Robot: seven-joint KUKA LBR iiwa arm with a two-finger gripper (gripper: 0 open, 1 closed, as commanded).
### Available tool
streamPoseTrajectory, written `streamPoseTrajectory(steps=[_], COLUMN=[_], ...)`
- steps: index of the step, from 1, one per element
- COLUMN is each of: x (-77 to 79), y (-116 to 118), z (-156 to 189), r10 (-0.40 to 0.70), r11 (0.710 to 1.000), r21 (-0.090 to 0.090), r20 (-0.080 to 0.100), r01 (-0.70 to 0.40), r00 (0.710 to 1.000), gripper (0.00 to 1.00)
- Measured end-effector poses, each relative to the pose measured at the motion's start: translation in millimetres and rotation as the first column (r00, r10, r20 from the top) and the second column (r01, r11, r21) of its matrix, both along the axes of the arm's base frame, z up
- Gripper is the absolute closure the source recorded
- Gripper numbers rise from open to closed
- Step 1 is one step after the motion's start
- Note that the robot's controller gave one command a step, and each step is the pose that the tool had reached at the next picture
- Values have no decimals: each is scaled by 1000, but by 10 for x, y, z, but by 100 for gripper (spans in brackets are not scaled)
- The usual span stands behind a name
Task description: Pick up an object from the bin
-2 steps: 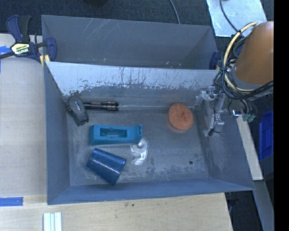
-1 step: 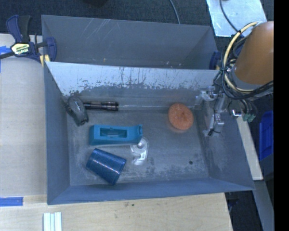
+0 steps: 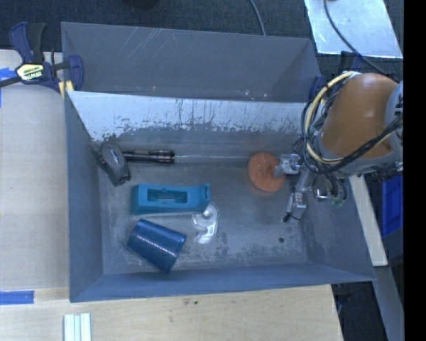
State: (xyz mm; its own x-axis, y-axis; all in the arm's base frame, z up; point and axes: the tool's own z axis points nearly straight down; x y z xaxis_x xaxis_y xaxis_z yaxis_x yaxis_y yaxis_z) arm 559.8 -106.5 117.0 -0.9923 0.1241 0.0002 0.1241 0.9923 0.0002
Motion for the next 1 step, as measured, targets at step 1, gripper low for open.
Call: streamPoseTrajectory(steps=[1], x=[-21], y=[-105], z=[-43], r10=[-57], r11=[998], r21=[-2], r20=[16], r01=[57], r00=[998], gripper=[100])
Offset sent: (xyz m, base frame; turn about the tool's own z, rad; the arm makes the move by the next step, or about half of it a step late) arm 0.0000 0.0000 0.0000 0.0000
